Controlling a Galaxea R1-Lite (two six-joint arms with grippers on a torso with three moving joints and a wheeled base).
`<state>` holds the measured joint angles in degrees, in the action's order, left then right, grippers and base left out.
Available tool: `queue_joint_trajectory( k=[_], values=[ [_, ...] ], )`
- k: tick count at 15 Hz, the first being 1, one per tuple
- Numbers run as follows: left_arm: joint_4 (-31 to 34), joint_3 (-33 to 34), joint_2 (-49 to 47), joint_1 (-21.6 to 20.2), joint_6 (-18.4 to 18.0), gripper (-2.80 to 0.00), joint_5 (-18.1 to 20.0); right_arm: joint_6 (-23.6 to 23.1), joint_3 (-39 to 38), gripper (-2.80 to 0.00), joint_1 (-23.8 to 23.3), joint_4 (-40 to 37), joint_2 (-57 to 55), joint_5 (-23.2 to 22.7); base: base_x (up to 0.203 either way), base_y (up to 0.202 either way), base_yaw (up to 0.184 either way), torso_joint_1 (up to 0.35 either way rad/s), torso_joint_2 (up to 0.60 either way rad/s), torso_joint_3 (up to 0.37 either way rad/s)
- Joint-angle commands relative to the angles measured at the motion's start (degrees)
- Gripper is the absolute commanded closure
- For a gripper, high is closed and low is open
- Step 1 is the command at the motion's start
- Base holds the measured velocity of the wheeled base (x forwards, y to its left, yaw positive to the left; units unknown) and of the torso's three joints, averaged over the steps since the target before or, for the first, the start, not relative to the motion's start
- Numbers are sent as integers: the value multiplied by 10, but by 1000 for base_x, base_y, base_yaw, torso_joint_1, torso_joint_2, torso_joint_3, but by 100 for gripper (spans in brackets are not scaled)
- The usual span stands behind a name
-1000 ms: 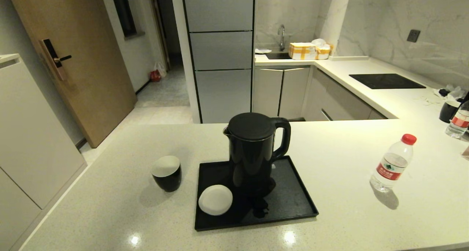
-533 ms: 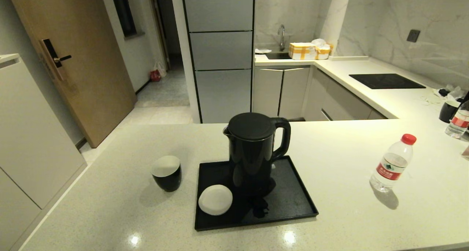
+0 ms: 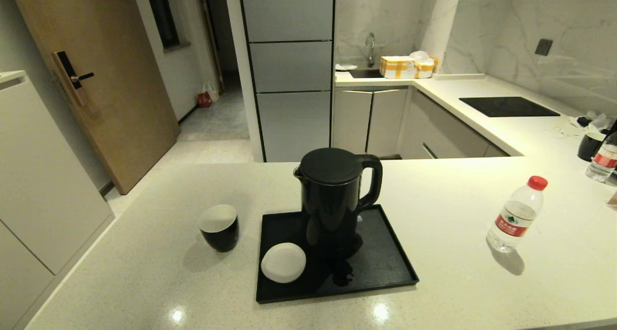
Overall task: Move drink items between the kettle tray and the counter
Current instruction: Return the tea cup to its original position
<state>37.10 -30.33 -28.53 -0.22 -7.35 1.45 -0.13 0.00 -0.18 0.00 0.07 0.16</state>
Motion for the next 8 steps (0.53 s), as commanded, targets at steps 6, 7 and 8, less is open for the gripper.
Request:
queue_joint_trajectory(
  k=[6,7,8],
  values=[
    [-165,27,-370,1,-7,0,88,0,-2,0,-1,0,-1,0,0,0,0,0,0,0],
    [-304,60,-431,1,-8,0,100,0,-2,0,0,0,-1,0,0,0,0,0,0,0],
    [-429,91,-496,0,-11,0,108,0,-2,0,-1,0,-1,0,0,0,0,0,0,0]
  ],
)
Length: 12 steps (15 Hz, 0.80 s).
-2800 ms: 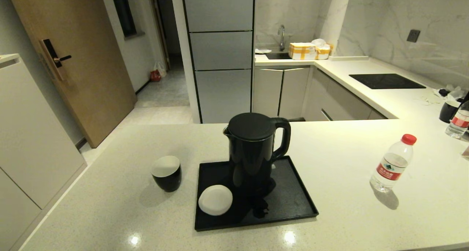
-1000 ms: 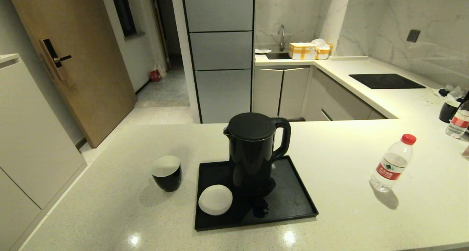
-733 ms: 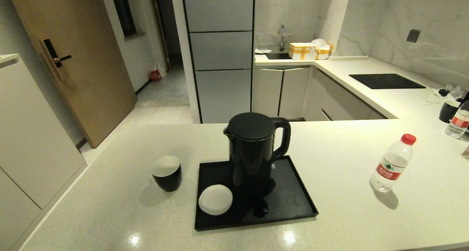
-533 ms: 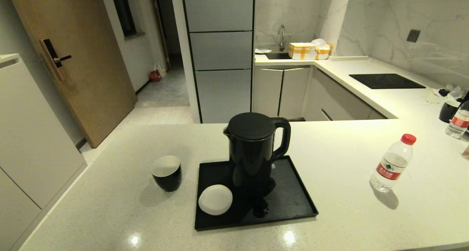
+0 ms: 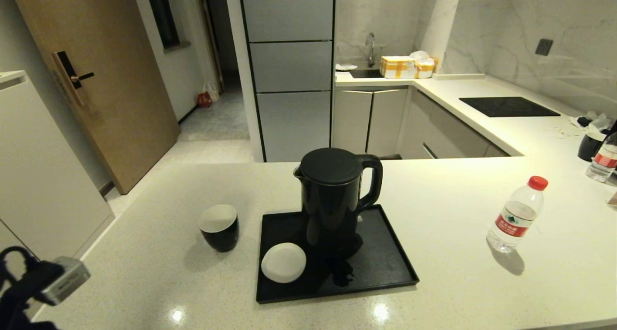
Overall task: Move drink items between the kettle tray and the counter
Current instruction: Return the tea cup to its original position
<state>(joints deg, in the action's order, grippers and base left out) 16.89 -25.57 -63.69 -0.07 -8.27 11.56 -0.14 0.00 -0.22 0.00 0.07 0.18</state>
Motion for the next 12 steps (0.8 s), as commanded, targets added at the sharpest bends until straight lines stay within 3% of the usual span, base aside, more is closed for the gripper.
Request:
queue_joint_trajectory(
  k=[1,5,7,8,9,12],
  values=[
    [-339,71,-218,-2,-6,0,13,0,-2,0,0,0,-1,0,0,0,0,0,0,0],
    [-816,168,-513,-8,-42,0,27,0,-2,0,0,0,-1,0,0,0,0,0,0,0],
    [-974,189,-613,-32,-103,0,46,0,-2,0,0,0,-1,0,0,0,0,0,0,0],
    [-1030,185,-638,-56,-134,0,68,0,-2,0,0,0,-1,0,0,0,0,0,0,0],
    [-1046,172,-644,-72,-154,0,89,0,-2,0,0,0,-1,0,0,0,0,0,0,0],
    [-1046,158,-632,-72,-156,0,93,0,-2,0,0,0,-1,0,0,0,0,0,0,0]
  ],
)
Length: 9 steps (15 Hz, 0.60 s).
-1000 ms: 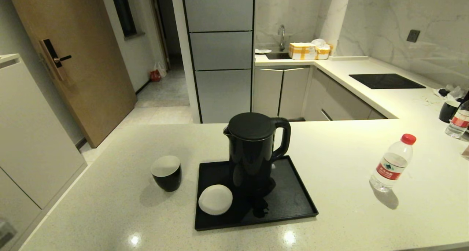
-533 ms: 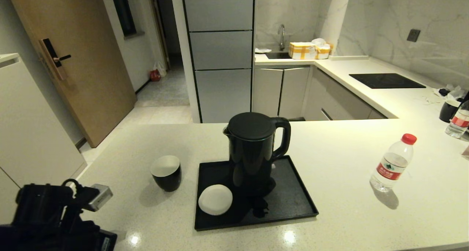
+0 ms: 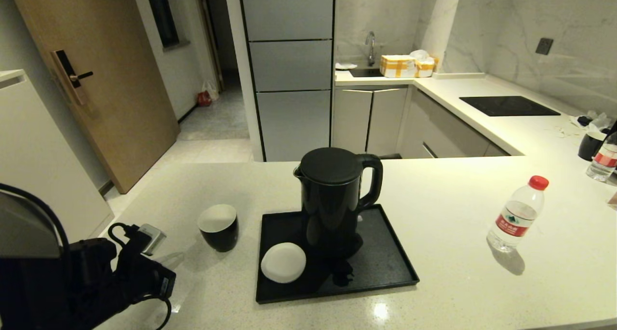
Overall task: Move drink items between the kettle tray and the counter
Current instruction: Return the tea cup to its original position
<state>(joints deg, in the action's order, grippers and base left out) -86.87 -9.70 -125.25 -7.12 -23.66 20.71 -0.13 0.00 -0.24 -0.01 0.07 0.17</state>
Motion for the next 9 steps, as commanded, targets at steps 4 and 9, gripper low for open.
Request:
queue_joint_trajectory(
  k=[4,9],
  values=[
    [-8,59,15,7,-1,0,42,0,-2,0,1,0,-1,0,0,0,0,0,0,0],
    [-8,97,22,6,-2,-280,66,0,-2,0,1,0,-1,0,0,0,0,0,0,0]
  ],
)
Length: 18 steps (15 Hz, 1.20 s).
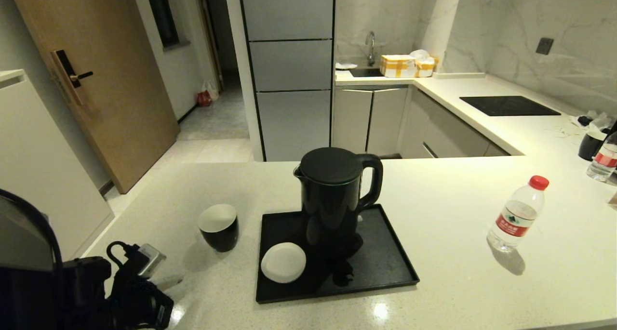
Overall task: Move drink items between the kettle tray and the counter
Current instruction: Return the tea cup to its original position
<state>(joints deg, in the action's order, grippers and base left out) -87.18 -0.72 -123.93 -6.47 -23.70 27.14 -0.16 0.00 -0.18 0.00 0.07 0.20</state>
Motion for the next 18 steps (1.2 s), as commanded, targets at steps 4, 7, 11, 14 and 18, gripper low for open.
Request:
queue_joint_trajectory(
  k=[4,7,11,14,18],
  values=[
    [-5,-5,-9,1,0,-280,8,0,-2,0,0,0,-1,0,0,0,0,0,0,0],
    [-5,-47,-28,5,-3,-280,37,0,-2,0,0,0,-1,0,0,0,0,0,0,0],
    [-5,-94,-49,20,-3,-280,37,0,-2,0,-1,-1,-1,0,0,0,0,0,0,0],
    [-5,-141,-66,34,1,-280,24,0,-2,0,0,0,-1,0,0,0,0,0,0,0],
    [-5,-190,-75,52,26,-280,-1,0,-2,0,0,-1,-1,0,0,0,0,0,0,0]
  ],
)
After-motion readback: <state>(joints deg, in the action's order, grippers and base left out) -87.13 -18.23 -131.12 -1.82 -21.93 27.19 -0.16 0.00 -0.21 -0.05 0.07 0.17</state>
